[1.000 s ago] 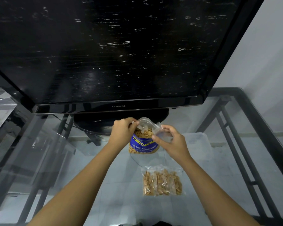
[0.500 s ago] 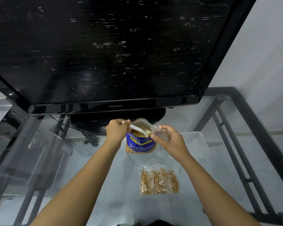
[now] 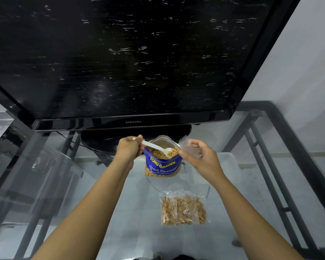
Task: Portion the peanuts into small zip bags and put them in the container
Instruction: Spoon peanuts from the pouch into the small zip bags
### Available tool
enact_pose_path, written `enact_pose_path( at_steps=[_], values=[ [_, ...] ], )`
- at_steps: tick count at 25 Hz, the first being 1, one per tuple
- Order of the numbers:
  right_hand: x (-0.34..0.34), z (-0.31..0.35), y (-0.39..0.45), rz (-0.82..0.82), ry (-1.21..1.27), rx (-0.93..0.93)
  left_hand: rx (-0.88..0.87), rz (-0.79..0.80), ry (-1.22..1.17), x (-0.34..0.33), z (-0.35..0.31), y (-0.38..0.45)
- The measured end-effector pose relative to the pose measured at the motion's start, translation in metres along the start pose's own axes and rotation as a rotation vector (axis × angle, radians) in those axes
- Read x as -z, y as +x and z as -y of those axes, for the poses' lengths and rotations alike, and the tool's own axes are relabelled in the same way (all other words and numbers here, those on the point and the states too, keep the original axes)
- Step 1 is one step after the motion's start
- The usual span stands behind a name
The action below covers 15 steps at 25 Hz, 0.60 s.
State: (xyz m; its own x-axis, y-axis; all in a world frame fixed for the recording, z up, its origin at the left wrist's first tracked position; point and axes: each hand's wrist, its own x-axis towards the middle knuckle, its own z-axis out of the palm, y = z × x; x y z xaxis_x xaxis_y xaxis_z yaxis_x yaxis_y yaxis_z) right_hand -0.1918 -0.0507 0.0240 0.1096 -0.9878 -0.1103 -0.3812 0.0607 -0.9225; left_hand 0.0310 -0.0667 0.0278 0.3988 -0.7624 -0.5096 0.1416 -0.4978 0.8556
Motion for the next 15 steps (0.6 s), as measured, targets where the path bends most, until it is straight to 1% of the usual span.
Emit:
enact_pose_path(
  at_steps=[5,10,12,15],
  values=[
    [0.006,0.008,0.008,-0.021,-0.268,0.123,-0.014,-0.017,-0.023,0.017,-0.008,0.010],
    [-0.001,0.015,0.015,-0.041,-0.502,0.256,-0.046,0.000,-0.090,0.035,-0.035,0.009],
    [-0.008,0.017,0.017,-0.020,-0.528,0.272,-0.077,0.019,-0.091,0.035,-0.044,0.007],
    [-0.018,0.019,0.018,-0.017,-0.490,0.289,-0.142,0.046,-0.010,0.027,-0.051,0.001]
  ],
)
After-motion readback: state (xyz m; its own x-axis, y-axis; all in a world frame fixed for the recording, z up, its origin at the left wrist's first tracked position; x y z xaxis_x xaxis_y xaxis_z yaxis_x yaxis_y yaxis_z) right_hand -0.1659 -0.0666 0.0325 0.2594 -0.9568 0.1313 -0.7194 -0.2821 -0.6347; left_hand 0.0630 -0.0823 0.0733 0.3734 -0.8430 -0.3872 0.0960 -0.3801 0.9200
